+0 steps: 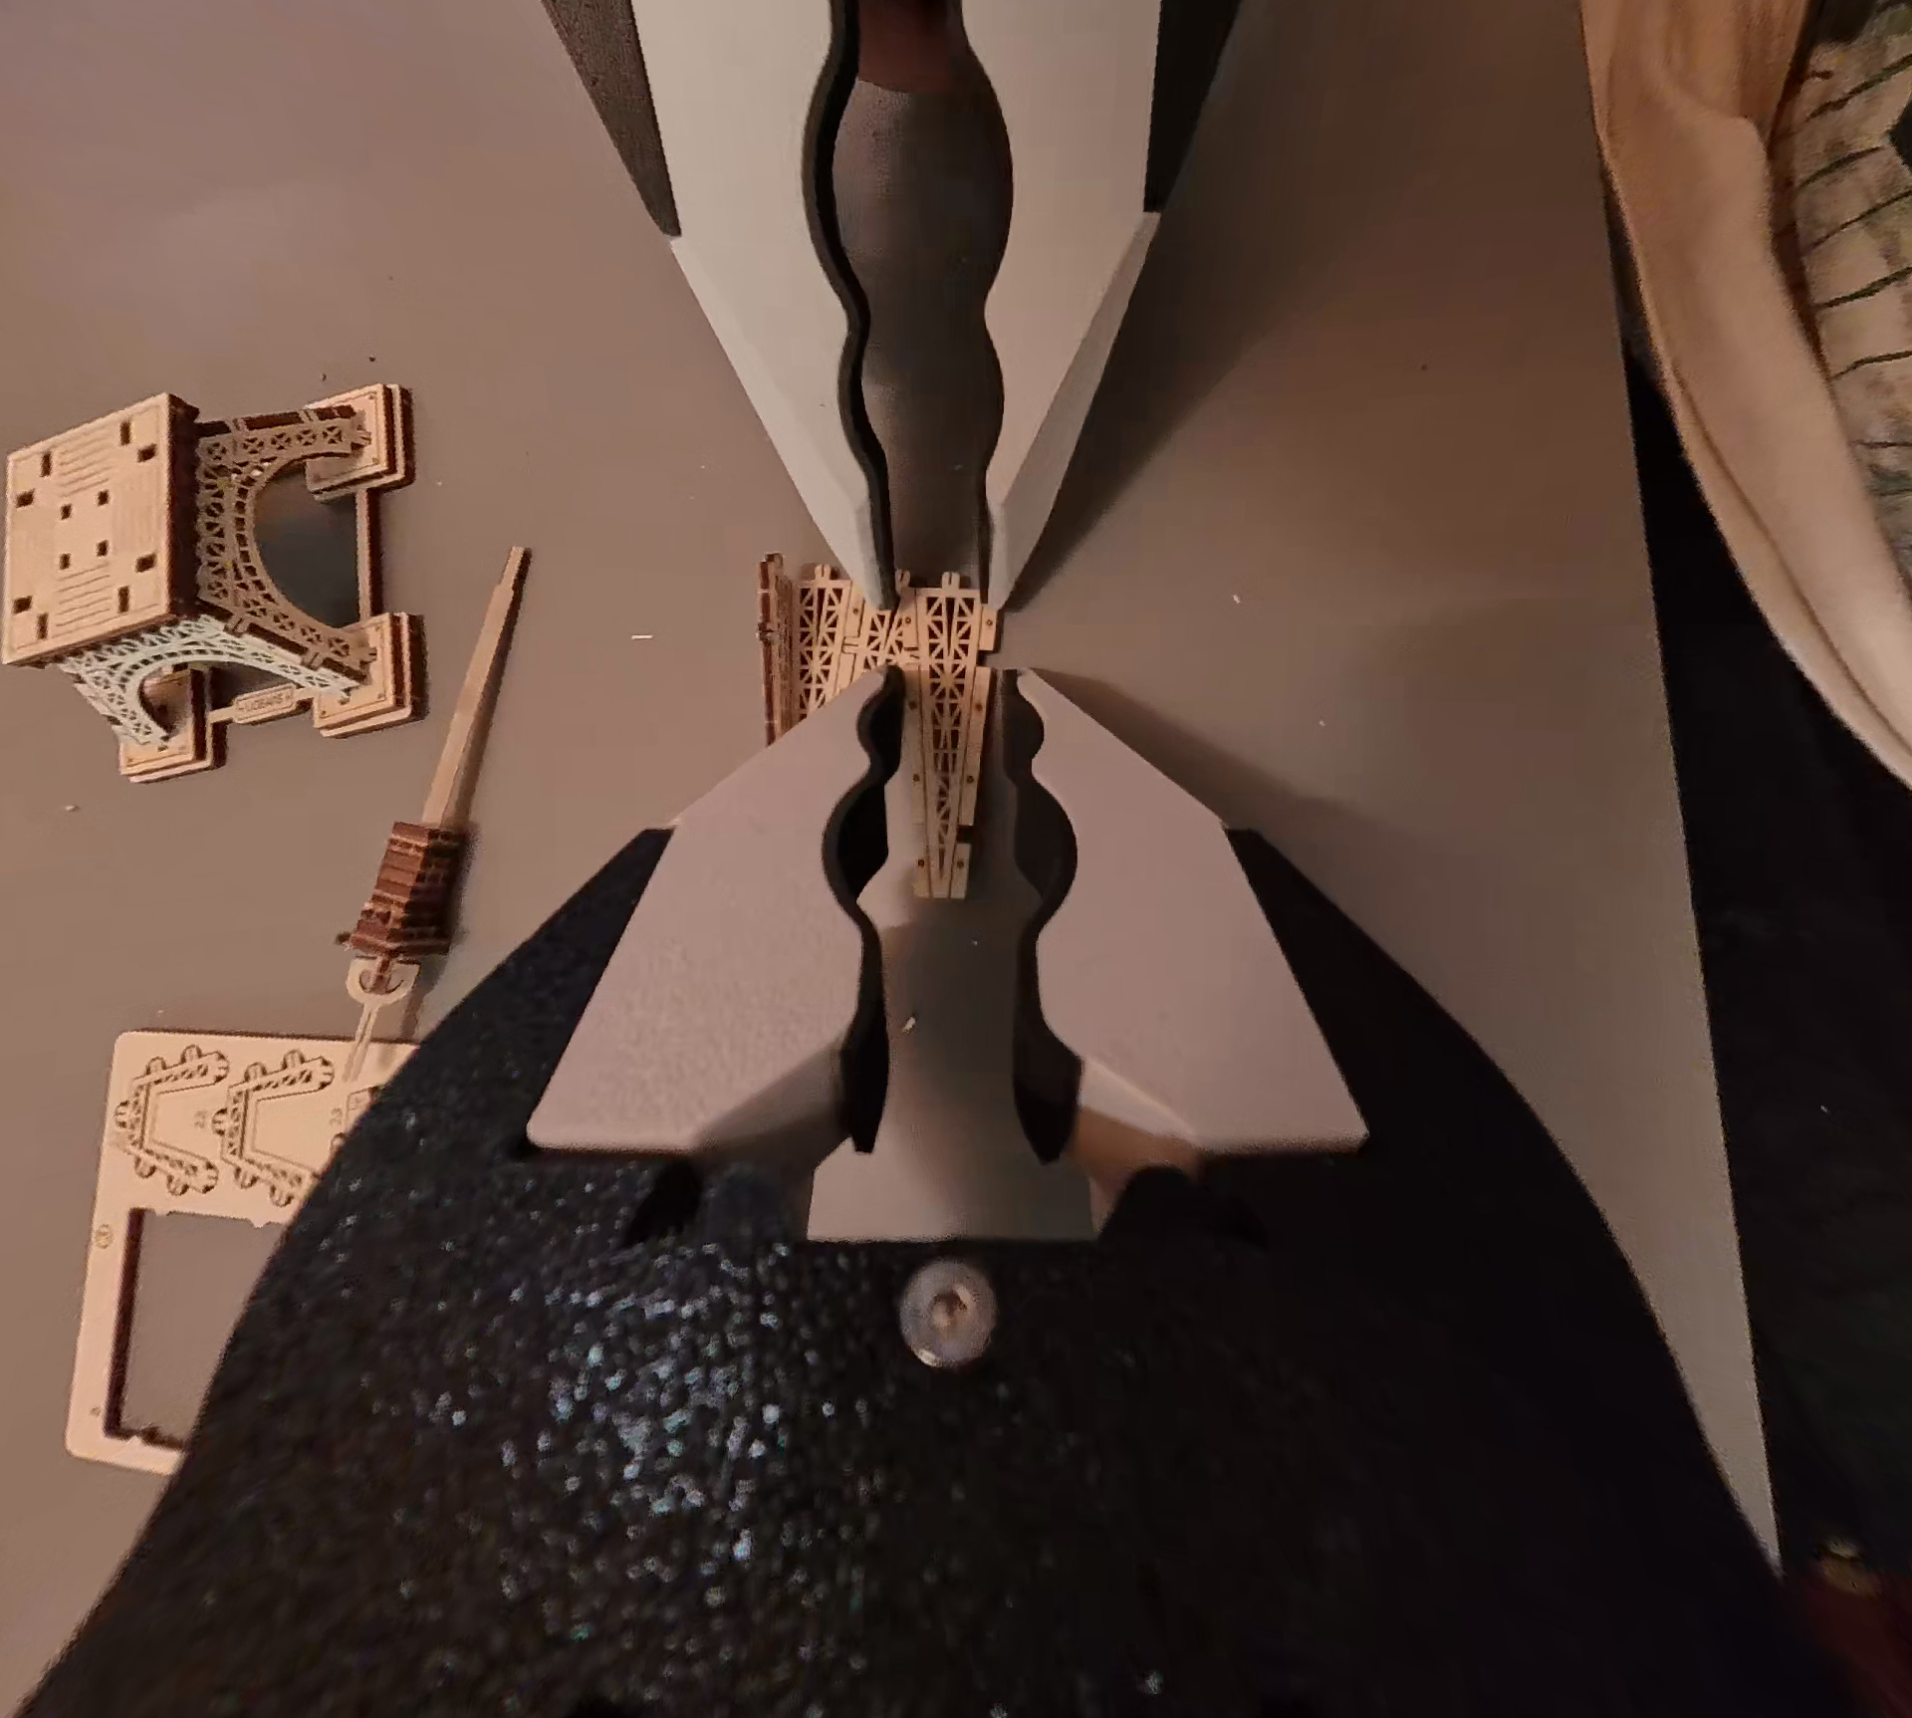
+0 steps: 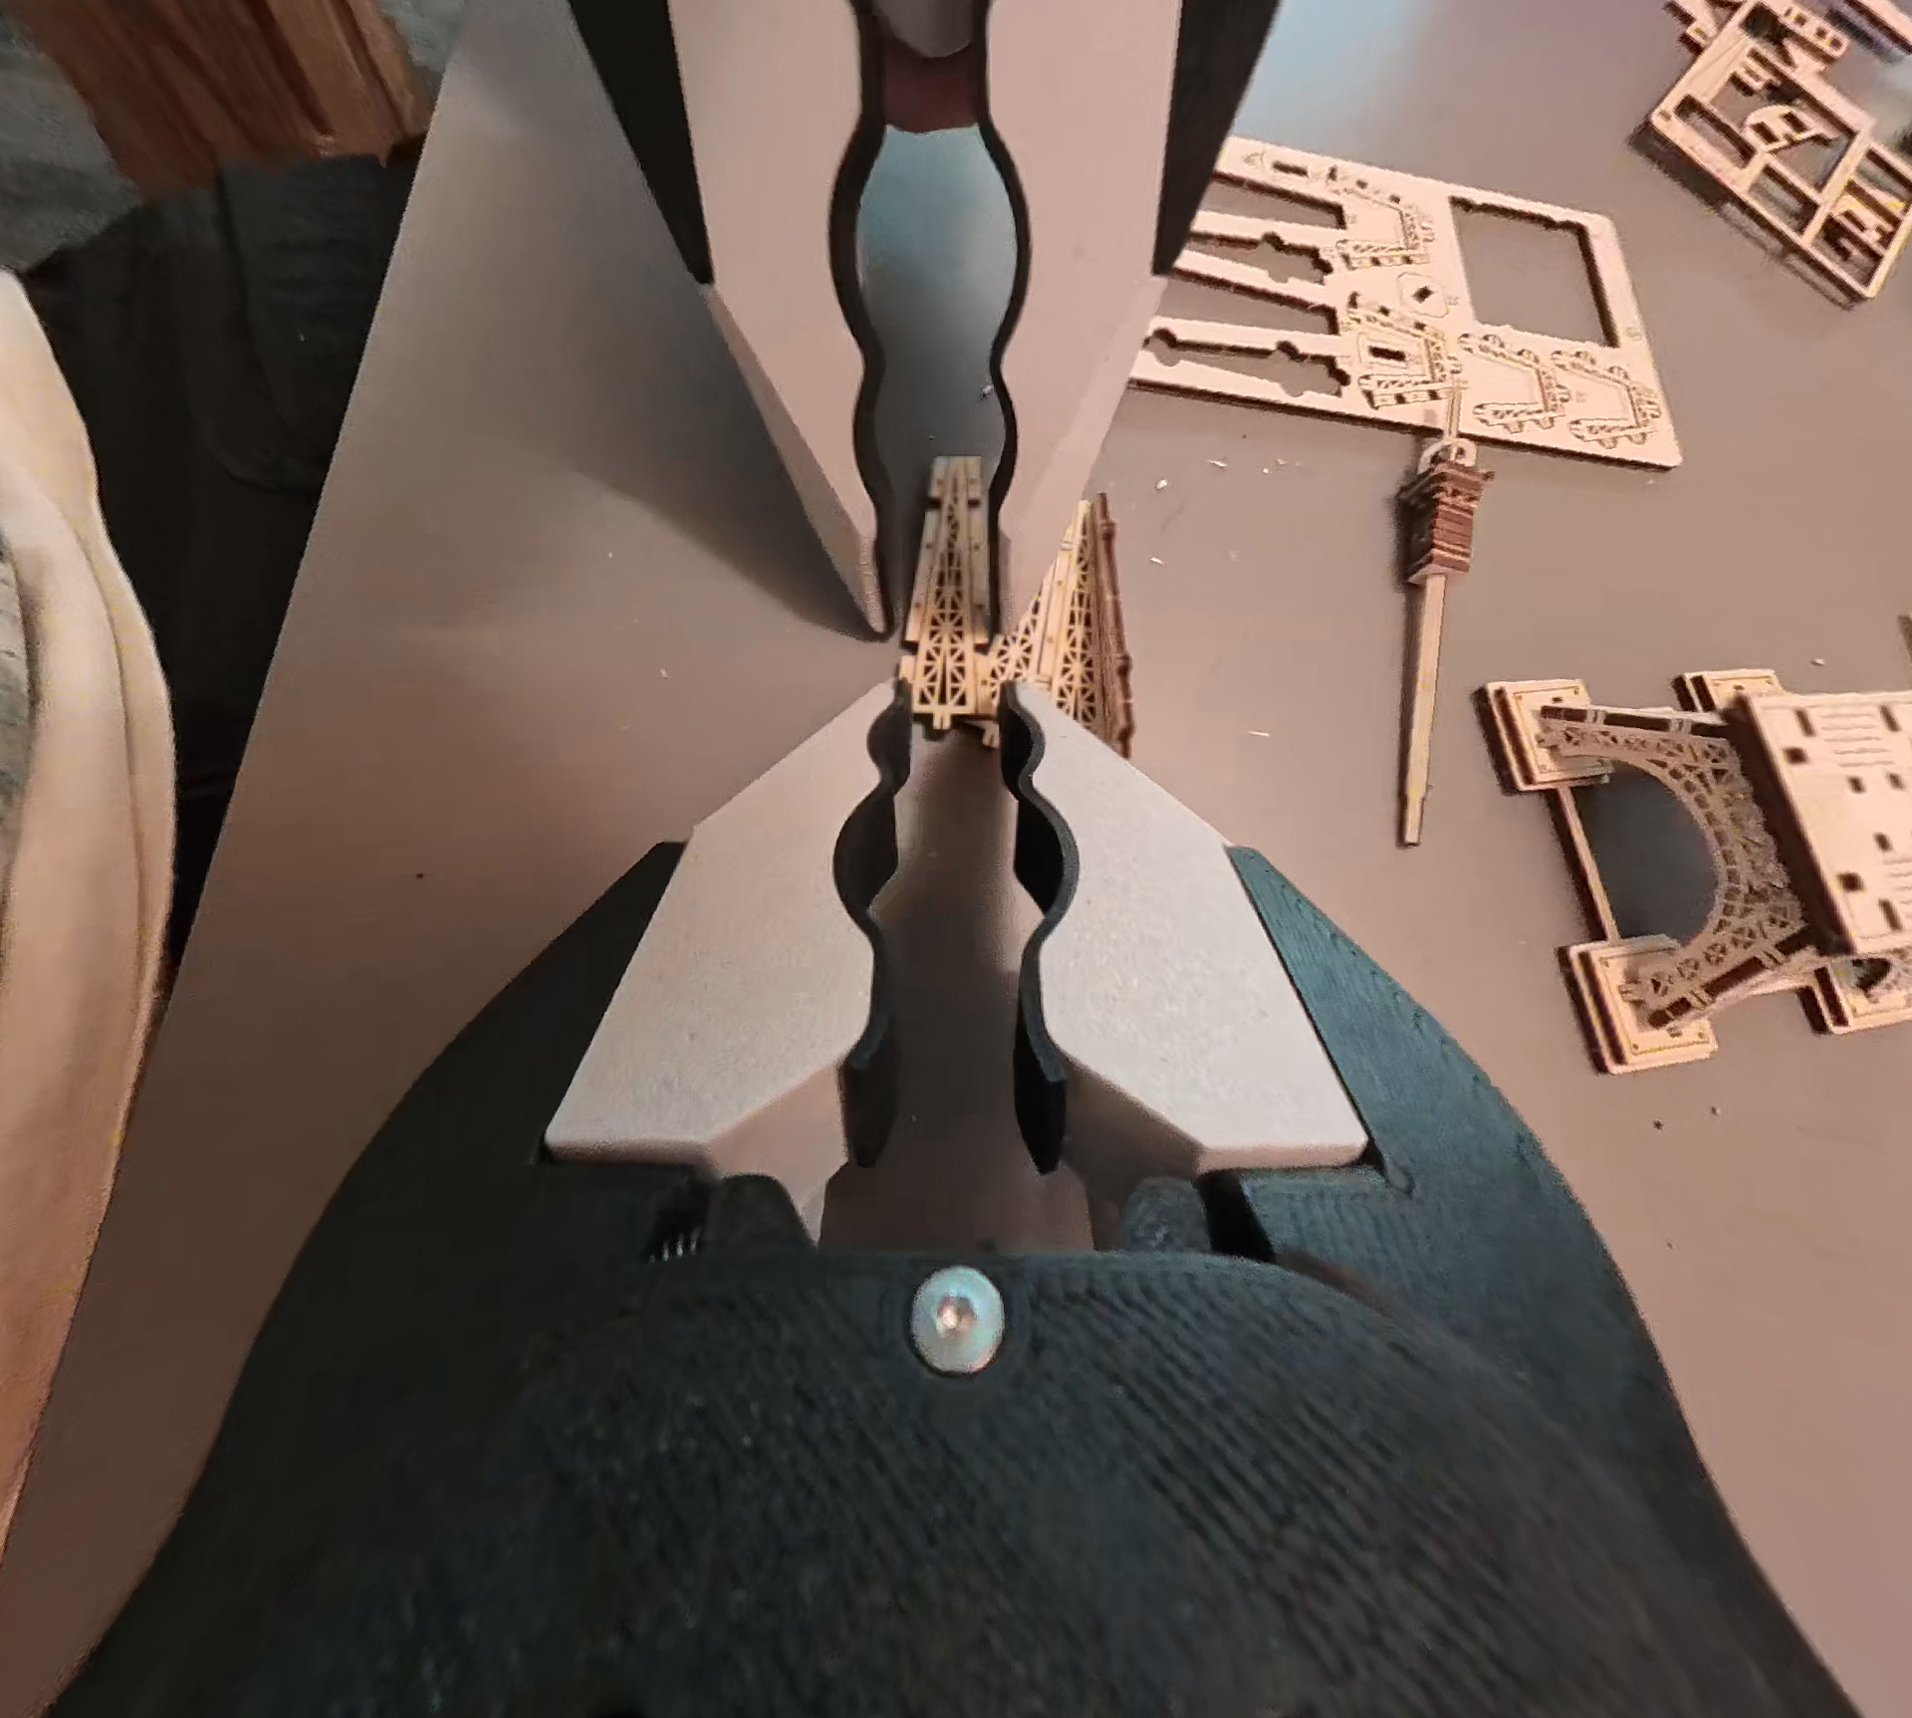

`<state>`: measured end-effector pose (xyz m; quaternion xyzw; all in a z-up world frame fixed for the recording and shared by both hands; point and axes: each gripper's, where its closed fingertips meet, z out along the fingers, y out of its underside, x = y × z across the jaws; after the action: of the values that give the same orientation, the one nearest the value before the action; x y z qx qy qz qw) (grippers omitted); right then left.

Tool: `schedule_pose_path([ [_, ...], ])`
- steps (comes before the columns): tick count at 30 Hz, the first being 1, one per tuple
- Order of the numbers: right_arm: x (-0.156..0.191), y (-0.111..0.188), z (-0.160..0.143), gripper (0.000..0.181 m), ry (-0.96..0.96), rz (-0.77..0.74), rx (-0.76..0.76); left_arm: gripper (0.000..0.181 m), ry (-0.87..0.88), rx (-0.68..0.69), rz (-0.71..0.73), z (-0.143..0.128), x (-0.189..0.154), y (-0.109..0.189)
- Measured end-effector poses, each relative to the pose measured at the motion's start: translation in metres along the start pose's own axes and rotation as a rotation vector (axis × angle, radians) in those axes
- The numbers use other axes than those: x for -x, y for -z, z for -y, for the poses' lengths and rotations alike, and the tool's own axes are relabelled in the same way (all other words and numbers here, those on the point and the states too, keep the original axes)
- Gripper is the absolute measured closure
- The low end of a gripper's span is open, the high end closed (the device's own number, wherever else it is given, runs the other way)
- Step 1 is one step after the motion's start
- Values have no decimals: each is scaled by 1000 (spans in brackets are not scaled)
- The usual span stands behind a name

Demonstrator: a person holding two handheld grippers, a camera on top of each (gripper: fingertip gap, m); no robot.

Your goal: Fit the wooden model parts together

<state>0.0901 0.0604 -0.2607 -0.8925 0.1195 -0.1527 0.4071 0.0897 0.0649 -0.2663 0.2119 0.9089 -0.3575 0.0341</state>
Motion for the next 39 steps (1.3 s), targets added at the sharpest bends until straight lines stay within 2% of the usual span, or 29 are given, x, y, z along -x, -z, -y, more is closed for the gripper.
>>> schedule_pose_path([
  [10, 2, 0, 1, 168, 5, -23, 2, 161, 4, 52, 40, -6, 6, 5],
  [13, 3, 0, 1, 168, 11, -31, 1, 168, -26, 66, 41, -7, 5, 5],
  [24, 2, -1, 2, 170, 10, -45, 4, 168, -76, 118, 53, -10, 7, 7],
  [34, 5, -2, 2, 173, 7, -26, 6, 161, -69, 80, 43, -5, 5, 6],
  [39, 1, 1, 1, 169, -9, -36, 5, 168, -66, 81, 23, -6, 5, 4],
])
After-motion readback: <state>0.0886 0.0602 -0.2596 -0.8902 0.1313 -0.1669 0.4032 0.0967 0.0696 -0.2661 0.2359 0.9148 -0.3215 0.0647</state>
